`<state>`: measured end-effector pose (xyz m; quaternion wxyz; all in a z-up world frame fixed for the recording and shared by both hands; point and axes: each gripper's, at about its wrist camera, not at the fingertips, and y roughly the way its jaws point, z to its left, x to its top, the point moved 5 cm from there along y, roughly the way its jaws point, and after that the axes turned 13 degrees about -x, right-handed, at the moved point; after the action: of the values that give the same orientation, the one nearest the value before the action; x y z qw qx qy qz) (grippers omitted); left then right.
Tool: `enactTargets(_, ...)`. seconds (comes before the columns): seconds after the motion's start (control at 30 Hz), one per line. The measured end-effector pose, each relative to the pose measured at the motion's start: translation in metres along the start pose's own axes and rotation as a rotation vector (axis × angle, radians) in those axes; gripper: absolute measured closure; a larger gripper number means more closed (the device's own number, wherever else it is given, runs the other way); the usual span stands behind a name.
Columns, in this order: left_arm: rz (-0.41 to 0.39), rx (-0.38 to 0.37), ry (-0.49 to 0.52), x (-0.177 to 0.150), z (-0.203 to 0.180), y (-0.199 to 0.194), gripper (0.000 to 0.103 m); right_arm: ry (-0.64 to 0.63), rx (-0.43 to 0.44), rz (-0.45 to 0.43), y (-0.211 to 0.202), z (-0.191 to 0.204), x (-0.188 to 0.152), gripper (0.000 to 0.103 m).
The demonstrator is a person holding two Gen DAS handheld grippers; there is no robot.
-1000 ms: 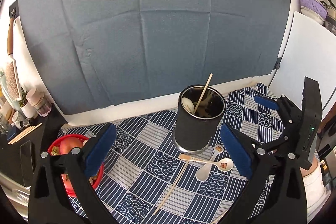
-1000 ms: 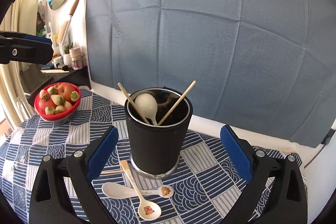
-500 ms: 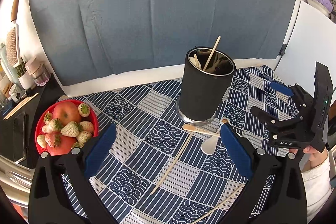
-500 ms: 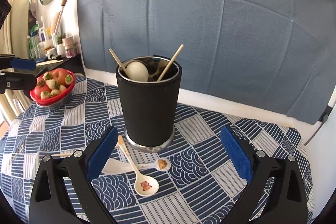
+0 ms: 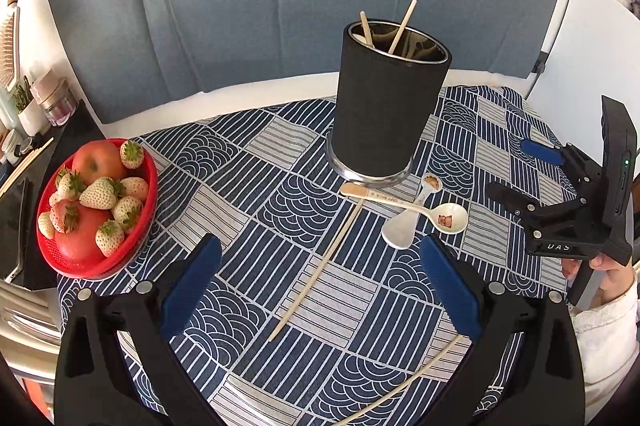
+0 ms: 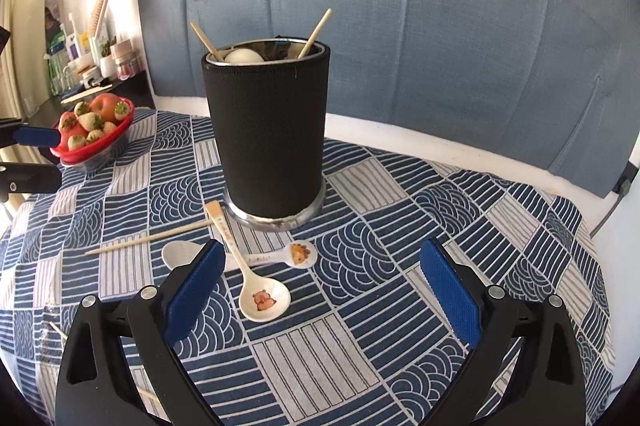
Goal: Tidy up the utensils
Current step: 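Move the right gripper to the orange-handled cartoon spoon and grasp its bowl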
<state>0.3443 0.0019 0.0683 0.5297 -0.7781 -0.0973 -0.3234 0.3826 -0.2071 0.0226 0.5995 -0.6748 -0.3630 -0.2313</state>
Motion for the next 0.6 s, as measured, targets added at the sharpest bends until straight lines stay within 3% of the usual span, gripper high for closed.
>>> enactTargets(0.33,0.019,-0.014,-0.031,-0.018,0.009,0.016,0.006,0.113,0.098,0.191,0.029,0.006,-0.027,0.009)
enactTargets(0.6,0.049,-0.026,-0.045,-0.036,0.015,0.034,0.006,0.152,0.062,0.225,0.039,0.005,-0.037,0.009)
